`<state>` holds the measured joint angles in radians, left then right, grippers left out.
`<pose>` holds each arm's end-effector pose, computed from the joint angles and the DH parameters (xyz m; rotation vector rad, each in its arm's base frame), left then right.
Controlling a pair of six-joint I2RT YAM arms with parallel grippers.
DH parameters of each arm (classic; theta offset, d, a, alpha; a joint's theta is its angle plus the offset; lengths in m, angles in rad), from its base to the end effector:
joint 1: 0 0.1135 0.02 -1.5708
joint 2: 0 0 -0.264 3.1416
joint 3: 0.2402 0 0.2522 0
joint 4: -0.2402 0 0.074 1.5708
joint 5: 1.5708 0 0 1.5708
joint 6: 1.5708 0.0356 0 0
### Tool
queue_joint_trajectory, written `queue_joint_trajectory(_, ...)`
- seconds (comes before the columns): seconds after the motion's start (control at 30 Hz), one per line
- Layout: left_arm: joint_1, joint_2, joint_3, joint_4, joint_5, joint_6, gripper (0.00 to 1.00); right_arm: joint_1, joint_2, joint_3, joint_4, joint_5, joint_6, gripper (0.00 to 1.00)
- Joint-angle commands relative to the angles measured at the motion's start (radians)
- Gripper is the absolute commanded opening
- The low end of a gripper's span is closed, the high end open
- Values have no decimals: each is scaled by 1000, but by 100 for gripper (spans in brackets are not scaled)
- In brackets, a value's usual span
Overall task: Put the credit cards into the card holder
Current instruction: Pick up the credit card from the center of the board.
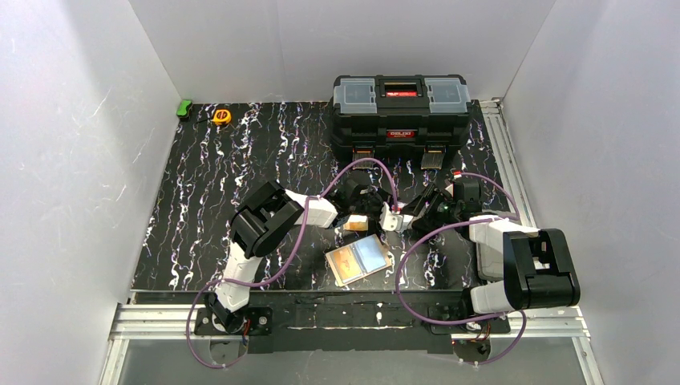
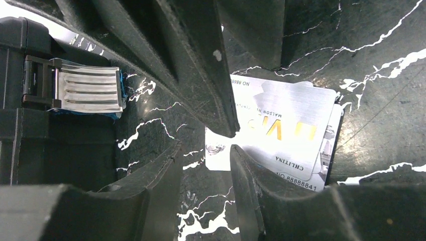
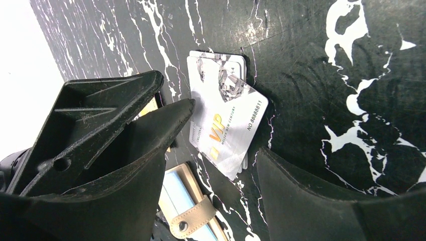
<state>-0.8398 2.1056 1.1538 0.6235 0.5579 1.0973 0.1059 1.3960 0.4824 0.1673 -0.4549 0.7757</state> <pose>0.2825 -0.3433 0.1423 1.7154 0.7253 -0.3506 0.2460 0.0419 0.1442 0.5622 2.3580 0.9549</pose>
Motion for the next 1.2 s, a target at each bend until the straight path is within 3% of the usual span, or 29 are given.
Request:
queue_joint_trajectory(0.0, 2, -11, -6, -28, 38, 26, 39, -2, 10, -21, 20, 28, 3, 75)
queue_joint_trajectory(0.43, 4, 9, 36, -234, 76, 102, 43, -2, 22, -45, 80, 20, 34, 75)
queue_joint_trajectory(0.77, -6, 14, 79, -343, 102, 102, 45, -2, 76, -101, 260, -49, 105, 75)
queue_joint_trajectory(1.17, -7, 32, 48, -338, 112, 104, 43, -6, 86, -172, 499, -163, 217, 75)
